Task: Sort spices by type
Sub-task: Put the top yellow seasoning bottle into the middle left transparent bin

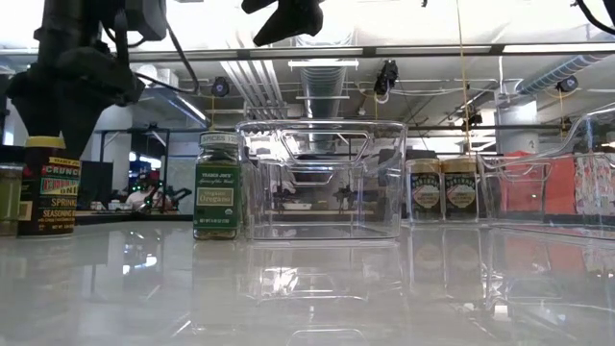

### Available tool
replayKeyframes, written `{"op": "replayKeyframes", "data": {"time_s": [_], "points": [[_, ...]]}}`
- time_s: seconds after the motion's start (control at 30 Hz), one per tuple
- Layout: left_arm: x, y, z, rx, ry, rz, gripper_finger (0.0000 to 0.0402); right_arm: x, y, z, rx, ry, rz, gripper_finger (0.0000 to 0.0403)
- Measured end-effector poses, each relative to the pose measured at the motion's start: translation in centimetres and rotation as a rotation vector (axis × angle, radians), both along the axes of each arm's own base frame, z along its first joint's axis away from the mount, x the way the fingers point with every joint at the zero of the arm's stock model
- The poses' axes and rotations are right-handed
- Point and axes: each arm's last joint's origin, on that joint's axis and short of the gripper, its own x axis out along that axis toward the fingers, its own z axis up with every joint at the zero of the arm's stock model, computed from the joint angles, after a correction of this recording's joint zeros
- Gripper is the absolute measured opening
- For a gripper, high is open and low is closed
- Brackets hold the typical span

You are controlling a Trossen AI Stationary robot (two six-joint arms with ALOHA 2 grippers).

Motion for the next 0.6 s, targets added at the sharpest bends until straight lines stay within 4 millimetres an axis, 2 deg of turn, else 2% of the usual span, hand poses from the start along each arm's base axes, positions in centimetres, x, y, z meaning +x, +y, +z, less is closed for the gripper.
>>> {"op": "replayKeyframes", "data": {"time_s": [0.37, 0.6], "points": [[0.6, -0.2, -0.9, -0.054, 0.053, 0.024, 0.027, -0.1, -0.1, 0.0, -0.031, 0.009, 0.025, 0.0361], [0.8, -0.3, -1.1, -0.07, 0.064, 0.026, 0.0211, -1.4, -0.2, 1.9, -0.058, -0.022, 0.05, 0.0361]]}}
